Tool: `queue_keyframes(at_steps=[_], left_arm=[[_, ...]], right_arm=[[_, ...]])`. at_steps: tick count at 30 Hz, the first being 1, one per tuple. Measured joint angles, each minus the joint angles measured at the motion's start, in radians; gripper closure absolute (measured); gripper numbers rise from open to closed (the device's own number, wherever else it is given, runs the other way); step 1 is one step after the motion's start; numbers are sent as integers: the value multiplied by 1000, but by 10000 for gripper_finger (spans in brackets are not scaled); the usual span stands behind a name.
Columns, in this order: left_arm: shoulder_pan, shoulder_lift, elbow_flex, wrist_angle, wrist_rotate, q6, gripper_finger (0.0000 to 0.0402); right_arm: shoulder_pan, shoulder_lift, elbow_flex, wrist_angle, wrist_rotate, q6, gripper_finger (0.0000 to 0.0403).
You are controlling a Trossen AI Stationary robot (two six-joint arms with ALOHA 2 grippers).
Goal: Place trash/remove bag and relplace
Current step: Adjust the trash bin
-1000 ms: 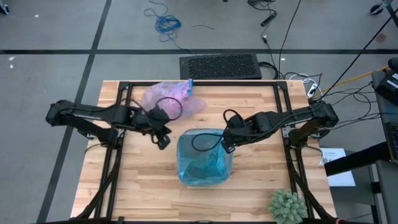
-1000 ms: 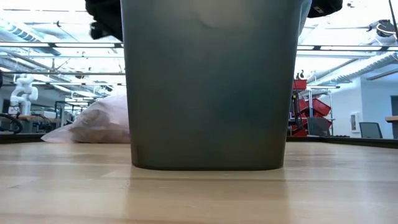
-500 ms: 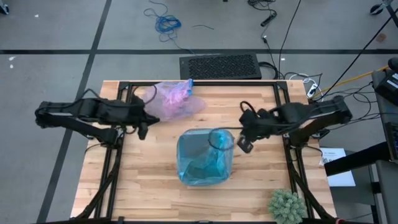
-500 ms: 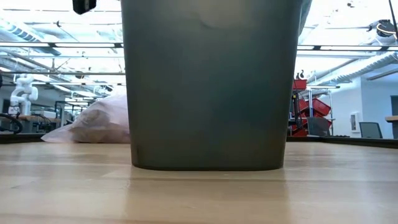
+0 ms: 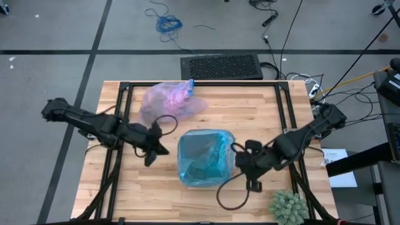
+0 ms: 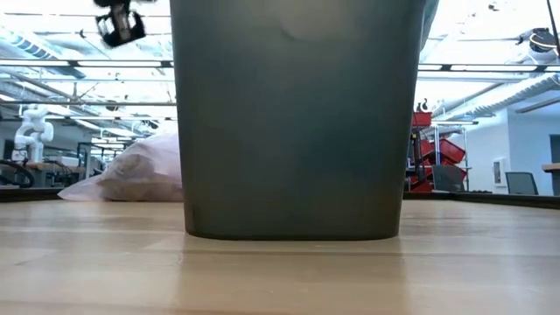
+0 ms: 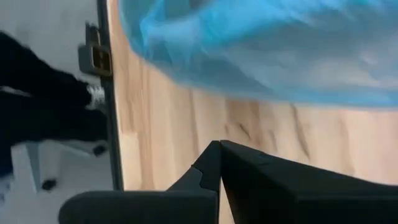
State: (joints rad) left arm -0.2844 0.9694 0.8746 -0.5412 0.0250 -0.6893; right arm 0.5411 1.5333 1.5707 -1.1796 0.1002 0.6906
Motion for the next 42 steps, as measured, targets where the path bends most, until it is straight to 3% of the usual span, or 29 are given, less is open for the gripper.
queue_keyframes(at_steps=[2, 8, 16, 42], left_arm=[[-16, 28, -24, 116, 0, -10, 402], [-11, 126, -37, 146, -86, 1, 402], [1, 225, -35, 294, -86, 44, 402], [282, 205, -36, 227, -32, 199, 402]], right_arm=[[13, 21, -25, 43, 24, 38, 403], [-4, 79, -91, 173, 64, 91, 403], [-52, 118, -106, 265, 56, 47, 403], [-277, 107, -105, 173, 29, -220, 403]])
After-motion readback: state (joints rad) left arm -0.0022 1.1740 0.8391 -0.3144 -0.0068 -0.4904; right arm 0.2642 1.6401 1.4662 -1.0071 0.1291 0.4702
